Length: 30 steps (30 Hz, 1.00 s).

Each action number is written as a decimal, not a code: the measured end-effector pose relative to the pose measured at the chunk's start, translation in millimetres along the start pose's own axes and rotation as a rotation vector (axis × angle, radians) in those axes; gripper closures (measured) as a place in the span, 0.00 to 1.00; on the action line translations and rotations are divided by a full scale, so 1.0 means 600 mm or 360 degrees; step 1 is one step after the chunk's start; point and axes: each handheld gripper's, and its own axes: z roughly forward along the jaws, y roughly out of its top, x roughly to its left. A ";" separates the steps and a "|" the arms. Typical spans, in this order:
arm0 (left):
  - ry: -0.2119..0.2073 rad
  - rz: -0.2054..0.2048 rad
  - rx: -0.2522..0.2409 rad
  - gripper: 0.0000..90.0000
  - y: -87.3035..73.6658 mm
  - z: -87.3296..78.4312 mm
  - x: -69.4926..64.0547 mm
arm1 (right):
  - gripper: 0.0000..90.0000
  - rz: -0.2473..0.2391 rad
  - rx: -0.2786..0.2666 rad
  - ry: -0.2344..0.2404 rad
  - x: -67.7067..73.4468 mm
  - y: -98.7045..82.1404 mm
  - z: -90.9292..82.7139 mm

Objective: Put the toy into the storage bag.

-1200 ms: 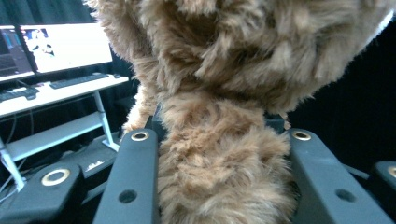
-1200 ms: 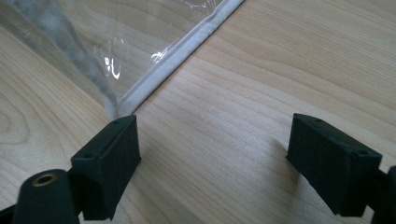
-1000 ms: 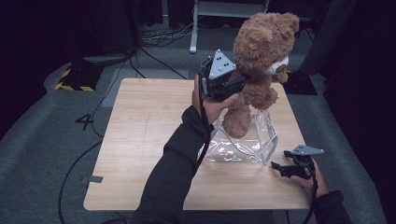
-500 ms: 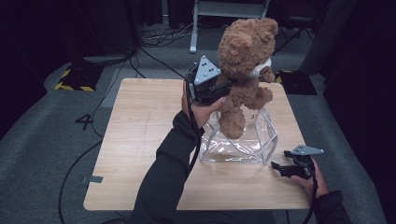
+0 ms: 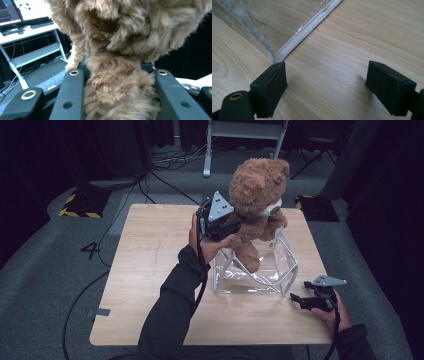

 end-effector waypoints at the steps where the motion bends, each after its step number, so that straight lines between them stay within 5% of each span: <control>1: 0.0000 0.0000 0.0000 0.69 0.000 0.000 0.000 | 0.18 0.0000 0.0000 0.0000 0.000 0.000 0.000; 9: -0.0074 0.0061 0.0064 0.69 -0.013 0.002 -0.011 | 0.18 0.0001 -0.0001 -0.0002 0.000 0.000 0.000; 14: -0.0063 0.0164 0.0269 0.68 -0.020 0.024 -0.024 | 0.18 0.0001 -0.0001 -0.0002 0.000 0.000 0.000; 19: -0.0100 0.0162 0.0356 0.67 -0.032 0.046 -0.028 | 0.18 0.0001 -0.0001 -0.0002 0.000 0.000 0.000; 24: -0.0147 0.0082 0.0431 0.64 -0.037 0.066 -0.018 | 0.18 0.0001 -0.0001 -0.0002 0.000 0.000 0.000; 30: -0.0143 0.0110 0.0543 0.63 -0.034 0.085 -0.021 | 0.18 0.0001 -0.0001 -0.0002 0.000 0.000 0.000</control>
